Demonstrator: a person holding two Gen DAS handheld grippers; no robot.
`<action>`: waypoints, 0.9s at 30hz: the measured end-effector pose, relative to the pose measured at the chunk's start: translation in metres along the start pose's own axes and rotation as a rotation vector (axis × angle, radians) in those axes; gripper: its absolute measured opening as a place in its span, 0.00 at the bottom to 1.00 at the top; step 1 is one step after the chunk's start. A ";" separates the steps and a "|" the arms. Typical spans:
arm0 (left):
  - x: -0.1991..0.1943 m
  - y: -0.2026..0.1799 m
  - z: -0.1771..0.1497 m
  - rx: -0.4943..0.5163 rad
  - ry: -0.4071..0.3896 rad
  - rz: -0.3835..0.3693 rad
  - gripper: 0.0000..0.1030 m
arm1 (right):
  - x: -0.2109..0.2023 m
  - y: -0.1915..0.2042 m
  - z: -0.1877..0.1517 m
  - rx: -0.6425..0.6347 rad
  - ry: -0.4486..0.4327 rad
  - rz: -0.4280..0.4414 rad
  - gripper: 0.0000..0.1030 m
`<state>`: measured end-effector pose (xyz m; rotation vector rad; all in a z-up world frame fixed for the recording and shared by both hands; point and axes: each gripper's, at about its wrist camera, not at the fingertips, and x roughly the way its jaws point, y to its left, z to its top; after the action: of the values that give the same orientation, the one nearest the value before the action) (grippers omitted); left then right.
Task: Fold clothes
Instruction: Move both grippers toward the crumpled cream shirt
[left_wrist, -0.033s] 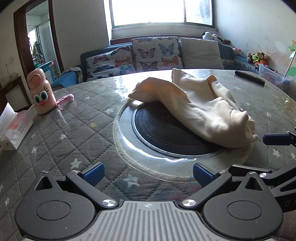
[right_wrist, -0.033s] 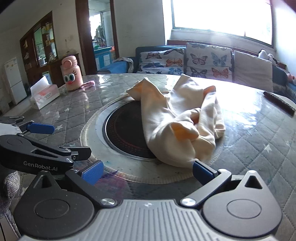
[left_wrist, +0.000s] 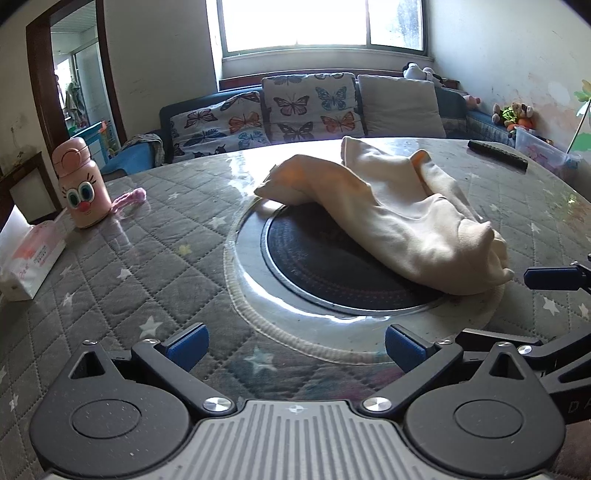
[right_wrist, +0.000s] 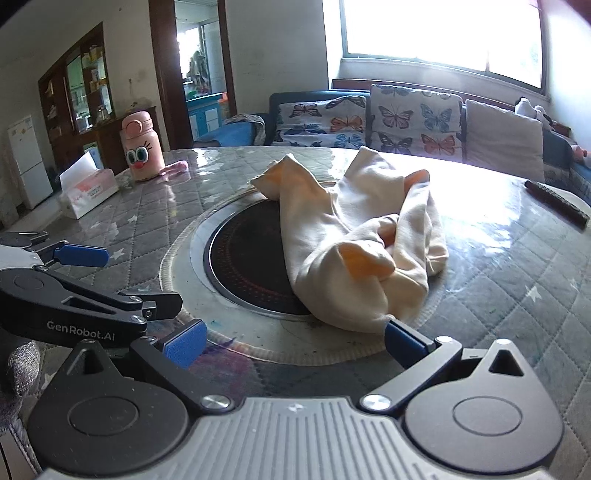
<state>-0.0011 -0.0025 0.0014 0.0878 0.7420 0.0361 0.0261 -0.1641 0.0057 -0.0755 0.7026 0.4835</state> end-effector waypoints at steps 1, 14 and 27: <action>-0.001 -0.001 0.000 -0.001 -0.001 0.002 1.00 | 0.000 0.000 0.000 -0.005 -0.003 0.001 1.00; -0.013 -0.010 0.002 0.000 -0.017 0.009 1.00 | -0.025 -0.005 0.001 0.013 -0.052 -0.035 1.00; -0.010 0.000 0.004 0.004 -0.020 0.028 1.00 | -0.029 0.004 0.014 -0.021 -0.066 -0.039 1.00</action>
<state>-0.0058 -0.0034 0.0117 0.1021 0.7209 0.0604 0.0134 -0.1692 0.0354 -0.0921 0.6306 0.4544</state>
